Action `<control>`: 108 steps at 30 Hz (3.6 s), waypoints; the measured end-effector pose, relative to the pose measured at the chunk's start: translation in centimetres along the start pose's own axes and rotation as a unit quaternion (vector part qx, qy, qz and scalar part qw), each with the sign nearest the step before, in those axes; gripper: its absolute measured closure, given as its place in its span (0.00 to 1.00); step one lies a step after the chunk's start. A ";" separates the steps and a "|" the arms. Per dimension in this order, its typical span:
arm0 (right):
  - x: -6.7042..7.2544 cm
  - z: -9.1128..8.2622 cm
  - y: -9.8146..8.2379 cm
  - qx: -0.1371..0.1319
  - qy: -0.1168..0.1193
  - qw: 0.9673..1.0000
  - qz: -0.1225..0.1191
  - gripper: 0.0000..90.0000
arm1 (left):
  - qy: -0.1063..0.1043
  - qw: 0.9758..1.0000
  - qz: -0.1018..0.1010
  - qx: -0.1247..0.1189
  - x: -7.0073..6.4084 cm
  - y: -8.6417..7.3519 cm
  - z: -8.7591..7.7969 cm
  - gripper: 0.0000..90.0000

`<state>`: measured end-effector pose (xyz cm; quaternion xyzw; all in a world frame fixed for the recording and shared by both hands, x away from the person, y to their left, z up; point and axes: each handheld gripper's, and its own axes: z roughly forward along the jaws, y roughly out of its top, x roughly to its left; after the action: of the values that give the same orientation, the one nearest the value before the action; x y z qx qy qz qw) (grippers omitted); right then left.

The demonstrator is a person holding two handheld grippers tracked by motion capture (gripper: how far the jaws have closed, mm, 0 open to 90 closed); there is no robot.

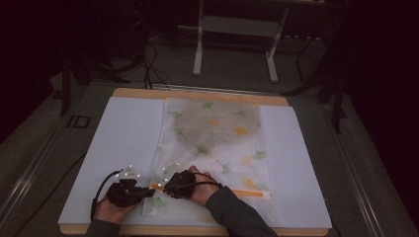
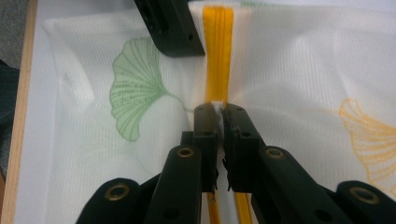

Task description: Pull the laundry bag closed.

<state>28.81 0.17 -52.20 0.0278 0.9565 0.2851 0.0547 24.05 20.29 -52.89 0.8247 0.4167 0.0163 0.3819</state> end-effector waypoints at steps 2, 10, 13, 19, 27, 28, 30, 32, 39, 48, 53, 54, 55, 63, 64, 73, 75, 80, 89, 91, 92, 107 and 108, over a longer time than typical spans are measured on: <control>0.0 -0.1 -0.1 0.004 -0.002 1.000 -0.001 0.94 | 0.000 1.000 -0.002 0.000 0.0 0.0 0.0 0.98; 0.1 -0.5 -0.3 0.016 -0.004 1.000 -0.002 0.94 | 0.002 1.000 -0.002 0.001 0.0 -0.1 0.0 0.98; 0.1 -0.6 -0.4 0.020 -0.004 1.000 0.000 0.94 | 0.002 1.000 -0.002 0.000 0.0 -0.1 -0.1 0.98; 0.0 -0.9 -0.8 0.027 -0.005 1.000 0.000 0.94 | 0.002 1.000 -0.002 0.000 0.0 -0.1 -0.1 0.98; 0.1 -1.3 -1.1 0.034 -0.006 0.999 0.002 0.94 | 0.003 1.000 -0.001 0.001 0.1 -0.2 -0.1 0.98; 0.1 -1.3 -1.1 0.036 -0.006 0.999 0.001 0.94 | 0.004 1.000 0.000 0.001 0.1 -0.2 -0.1 0.98; 0.1 -1.4 -1.2 0.038 -0.007 0.999 0.001 0.94 | 0.004 1.000 0.000 0.001 0.1 -0.2 -0.1 0.98; 0.1 -1.5 -1.3 0.043 -0.006 0.999 0.001 0.94 | 0.004 1.000 0.000 0.001 0.1 -0.2 -0.1 0.98; 0.1 -1.8 -1.6 0.048 -0.007 0.999 0.000 0.94 | 0.004 1.000 0.000 0.001 0.1 -0.2 -0.1 0.98; 0.1 -2.2 -2.0 0.054 -0.008 0.998 0.003 0.94 | 0.005 1.000 0.000 0.000 0.1 -0.2 -0.1 0.98; 0.1 -2.3 -2.1 0.058 -0.007 0.998 0.003 0.94 | 0.006 1.000 0.000 0.000 0.1 -0.2 -0.1 0.98; 0.1 -2.3 -2.2 0.058 -0.007 0.998 0.003 0.94 | 0.005 1.000 0.000 0.000 0.1 -0.2 -0.2 0.98; 0.1 -2.3 -2.2 0.058 -0.008 0.998 0.005 0.94 | 0.006 1.000 0.000 0.001 0.1 -0.2 -0.1 0.98; 0.1 -2.5 -2.4 0.063 -0.008 0.998 0.004 0.94 | 0.006 1.000 0.001 0.001 0.1 -0.2 -0.2 0.98; 0.1 -2.6 -2.4 0.063 -0.008 0.998 0.005 0.94 | 0.006 1.000 0.001 0.001 0.1 -0.2 -0.2 0.98; 0.0 -2.9 -2.7 0.069 -0.008 0.998 0.004 0.94 | 0.006 1.000 0.000 0.000 0.1 -0.2 -0.2 0.98; 0.0 -2.9 -2.8 0.070 -0.008 0.998 0.003 0.94 | 0.007 1.000 0.001 0.000 0.1 -0.2 -0.2 0.98; 0.0 -3.0 -2.9 0.073 -0.008 0.997 0.004 0.94 | 0.006 1.000 0.000 -0.001 0.1 -0.2 -0.2 0.98; 0.0 -3.3 -3.3 0.076 -0.009 0.997 0.006 0.94 | 0.006 1.000 -0.001 0.000 0.1 -0.3 -0.2 0.98; 0.0 -3.4 -3.4 0.078 -0.009 0.997 0.006 0.94 | 0.006 1.000 -0.001 0.000 0.1 -0.3 -0.2 0.98; 0.0 -3.5 -3.5 0.079 -0.010 0.997 0.006 0.94 | 0.006 1.000 -0.001 0.000 0.1 -0.3 -0.2 0.98; -0.1 -3.8 -3.9 0.087 -0.008 0.996 0.007 0.94 | 0.006 1.000 -0.001 0.001 0.2 -0.3 -0.2 0.98; -0.1 -3.8 -3.9 0.088 -0.009 0.996 0.007 0.94 | 0.005 1.000 -0.001 0.001 0.2 -0.3 -0.2 0.98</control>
<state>28.34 -5.19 -51.14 0.0414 0.9773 0.1996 0.0584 23.91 20.61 -52.99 0.8247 0.4194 0.0200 0.3790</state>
